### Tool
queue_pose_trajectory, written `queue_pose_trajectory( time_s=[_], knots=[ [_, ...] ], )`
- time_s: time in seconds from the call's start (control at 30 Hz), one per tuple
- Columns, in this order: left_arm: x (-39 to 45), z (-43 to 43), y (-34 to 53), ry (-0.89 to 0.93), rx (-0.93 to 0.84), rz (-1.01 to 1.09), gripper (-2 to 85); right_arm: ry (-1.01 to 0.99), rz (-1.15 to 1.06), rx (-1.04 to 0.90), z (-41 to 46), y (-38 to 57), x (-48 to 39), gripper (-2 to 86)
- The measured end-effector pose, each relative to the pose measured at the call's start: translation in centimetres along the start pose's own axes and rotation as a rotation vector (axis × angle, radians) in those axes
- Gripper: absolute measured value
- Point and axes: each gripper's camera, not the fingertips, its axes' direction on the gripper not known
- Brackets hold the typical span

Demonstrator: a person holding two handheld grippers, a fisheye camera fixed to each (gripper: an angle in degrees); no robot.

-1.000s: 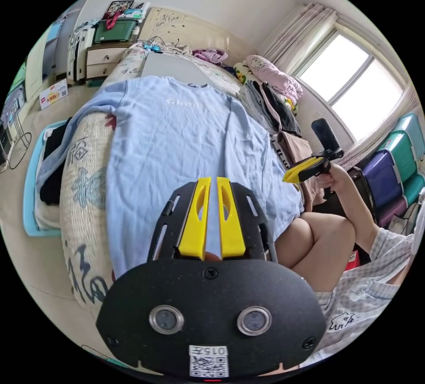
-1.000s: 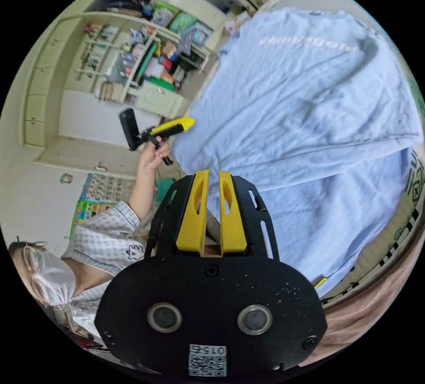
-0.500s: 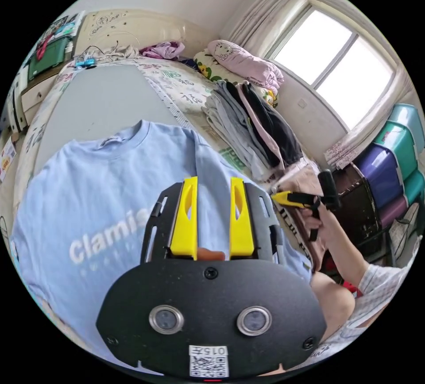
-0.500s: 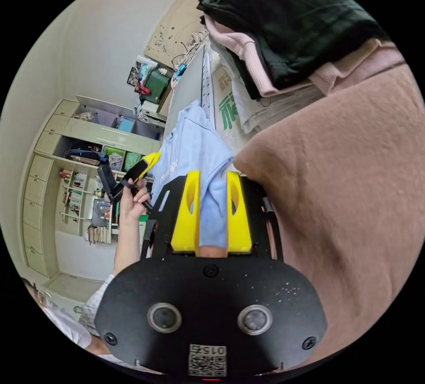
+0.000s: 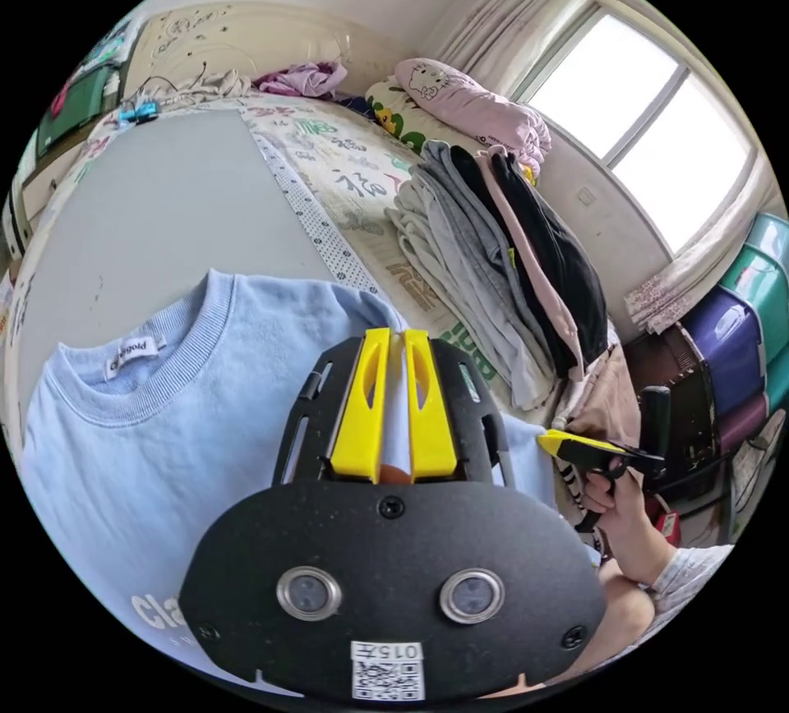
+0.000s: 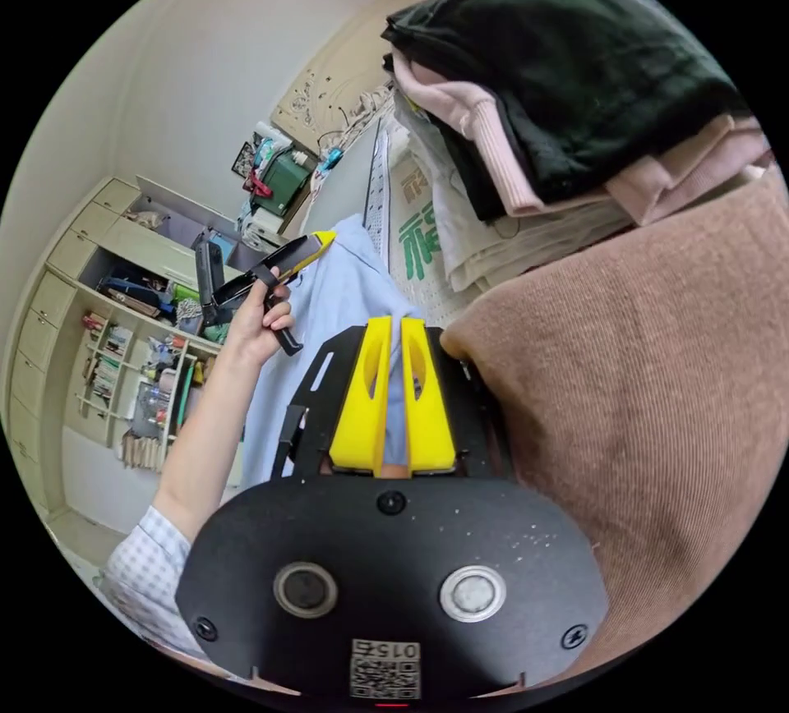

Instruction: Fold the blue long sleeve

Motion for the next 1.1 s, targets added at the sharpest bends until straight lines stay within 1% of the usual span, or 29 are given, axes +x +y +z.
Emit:
queue_pose_trajectory(
  time_s=[0.13, 0.2, 0.23, 0.27, 0.3, 0.33, 0.47, 0.63, 0.73, 0.8, 0.83, 0.9, 0.93, 1.0, 1.03, 1.1],
  knots=[
    [0.8, 0.0, -1.0, -0.043, 0.034, 0.022, 2.6, 0.142, -0.076, 0.087, -0.1, 1.7, -2.2, 1.1],
    [2.0, 1.3, -1.7, -0.113, -0.01, 0.082, 2.9, 0.266, -0.15, 0.071, 1.5, 2.6, -3.1, 1.1],
    [2.3, 1.8, -1.9, -0.142, -0.031, 0.101, 3.1, 0.291, -0.165, 0.061, 2.1, 2.9, -3.2, 1.1],
    [2.9, 3.1, -2.0, -0.209, -0.083, 0.144, 3.5, 0.325, -0.185, 0.035, 3.3, 3.4, -2.9, 1.2],
    [3.4, 4.4, -1.9, -0.274, -0.143, 0.185, 4.3, 0.307, -0.176, 0.025, 3.7, 3.8, -2.5, 1.4],
    [3.6, 4.8, -1.8, -0.284, -0.155, 0.196, 4.7, 0.292, -0.171, 0.023, 3.6, 3.9, -2.3, 1.5],
    [3.3, 3.3, -2.0, -0.302, -0.141, 0.158, 7.8, 0.173, -0.187, 0.008, 2.2, 5.9, -2.0, 3.3],
    [1.1, -4.4, 1.9, -0.17, -0.053, 0.117, 8.6, 0.08, -0.213, 0.002, -0.8, 9.1, -3.3, 5.8],
    [-0.3, -10.1, 7.7, -0.048, -0.096, 0.099, 9.3, 0.043, -0.26, -0.005, -2.4, 11.7, -5.5, 6.5],
    [-0.8, -15.2, 14.8, 0.047, -0.113, 0.081, 10.3, -0.047, -0.336, -0.046, -3.3, 14.9, -8.1, 6.6],
    [-0.9, -16.6, 16.8, 0.065, -0.107, 0.07, 10.2, -0.071, -0.359, -0.063, -3.4, 15.8, -8.8, 6.7],
    [-0.9, -22.0, 25.2, 0.096, -0.059, -0.001, 10.0, -0.155, -0.46, -0.17, -3.3, 20.1, -12.3, 6.8],
    [-0.8, -23.2, 27.1, 0.096, -0.047, -0.019, 9.9, -0.168, -0.492, -0.201, -3.2, 21.4, -13.3, 6.8],
    [-0.2, -27.5, 34.2, 0.05, 0.01, -0.107, 9.8, -0.192, -0.634, -0.344, -2.2, 26.9, -17.6, 7.1],
    [0.0, -28.4, 35.6, 0.039, 0.023, -0.129, 9.7, -0.193, -0.668, -0.389, -1.8, 28.3, -18.7, 7.3],
    [1.0, -30.6, 39.9, 0.042, 0.045, -0.187, 9.7, -0.173, -0.797, -0.587, 0.3, 33.4, -22.4, 8.5]
  ],
)
